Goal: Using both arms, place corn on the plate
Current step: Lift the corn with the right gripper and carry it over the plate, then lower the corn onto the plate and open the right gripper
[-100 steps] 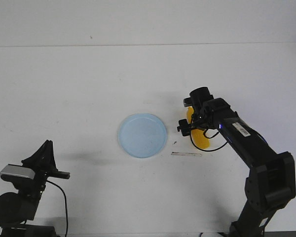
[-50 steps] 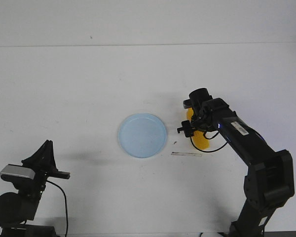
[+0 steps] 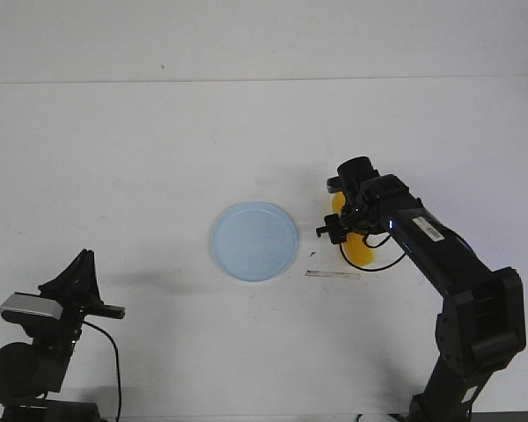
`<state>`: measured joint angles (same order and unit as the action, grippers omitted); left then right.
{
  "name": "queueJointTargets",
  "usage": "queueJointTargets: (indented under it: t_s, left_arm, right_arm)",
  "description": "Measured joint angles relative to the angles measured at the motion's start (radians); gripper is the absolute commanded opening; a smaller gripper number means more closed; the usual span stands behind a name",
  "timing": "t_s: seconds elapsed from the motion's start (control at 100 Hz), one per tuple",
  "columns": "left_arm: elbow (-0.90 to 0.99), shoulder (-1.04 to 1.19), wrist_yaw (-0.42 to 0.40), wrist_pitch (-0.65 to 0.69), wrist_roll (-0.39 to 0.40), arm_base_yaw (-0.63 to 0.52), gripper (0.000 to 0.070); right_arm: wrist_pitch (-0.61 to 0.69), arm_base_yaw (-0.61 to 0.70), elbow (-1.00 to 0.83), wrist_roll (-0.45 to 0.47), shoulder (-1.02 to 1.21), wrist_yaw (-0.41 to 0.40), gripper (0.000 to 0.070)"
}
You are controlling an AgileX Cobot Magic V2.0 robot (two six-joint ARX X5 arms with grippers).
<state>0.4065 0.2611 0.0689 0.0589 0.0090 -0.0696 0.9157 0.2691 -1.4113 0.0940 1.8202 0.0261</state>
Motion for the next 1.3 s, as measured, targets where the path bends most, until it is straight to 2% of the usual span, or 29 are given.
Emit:
queueJointTargets:
  t_s: [0.18, 0.33, 0.61, 0.78, 1.04, 1.3]
  left_arm:
    - [0.000, 0.000, 0.000, 0.000, 0.000, 0.000, 0.0001]
    - [0.000, 0.000, 0.000, 0.000, 0.000, 0.000, 0.0001]
    - [0.000, 0.000, 0.000, 0.000, 0.000, 0.000, 0.0001]
    - [0.000, 0.000, 0.000, 0.000, 0.000, 0.000, 0.0001]
    - [0.000, 0.000, 0.000, 0.000, 0.000, 0.000, 0.0001]
    - [0.000, 0.000, 0.000, 0.000, 0.000, 0.000, 0.0001]
  right_arm:
    - [-0.039, 0.027, 0.000, 0.000, -0.071, 0.001, 0.0332]
    - [-0.107, 0.105, -0.021, 0.000, -0.108, -0.002, 0.0332]
    - [-0.205, 0.301, -0.023, 0.000, -0.108, -0.086, 0.0332]
    - [-0.198, 0.376, -0.092, 0.000, -0.084, -0.095, 0.0332]
    - [-0.141, 0.377, -0.248, 0.000, 0.053, -0.086, 0.0332]
    - [-0.084, 0.391, -0.264, 0.000, 0.139, -0.089, 0.0332]
